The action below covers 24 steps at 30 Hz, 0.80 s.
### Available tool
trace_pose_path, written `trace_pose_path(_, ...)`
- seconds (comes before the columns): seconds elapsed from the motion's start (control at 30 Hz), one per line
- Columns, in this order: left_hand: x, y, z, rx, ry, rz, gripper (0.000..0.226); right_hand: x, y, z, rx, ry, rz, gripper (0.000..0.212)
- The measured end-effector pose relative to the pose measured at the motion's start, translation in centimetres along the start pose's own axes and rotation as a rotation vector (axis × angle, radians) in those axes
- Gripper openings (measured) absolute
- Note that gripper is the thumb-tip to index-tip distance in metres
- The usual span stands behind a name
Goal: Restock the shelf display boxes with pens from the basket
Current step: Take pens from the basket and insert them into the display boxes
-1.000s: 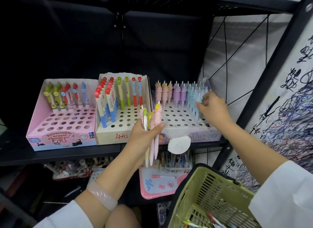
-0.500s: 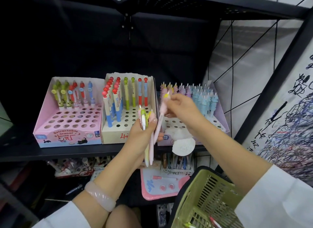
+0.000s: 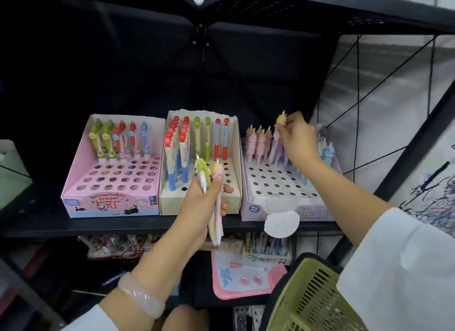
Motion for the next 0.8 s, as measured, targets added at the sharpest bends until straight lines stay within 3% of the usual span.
trace_pose_path(0.33,-0.2,0.2,-0.5,0.003,-0.005,0.022,0.008,-0.6,-0.1,1.5,0.054,-0.033,0.023,0.029)
trace_pose_path(0.57,-0.3,0.1,-0.3,0.023,-0.035,0.03,0.009,0.4,0.0,1.8,0.057,-0.271,-0.02,0.038)
trace_pose_path(0.8,-1.1,-0.2,-0.3,0.031,-0.04,0.038,0.01,-0.8,-0.9,5.1,0.38,-0.515,-0.09,0.039)
Point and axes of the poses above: each hand's wrist, its own y-axis towards the middle knuckle, its own z-axis out of the palm, x = y × z, the point moved 9 cm from there along y, towards the middle knuckle, and after that the axes turned 6 degrees about -y, right-handed, at the moved point
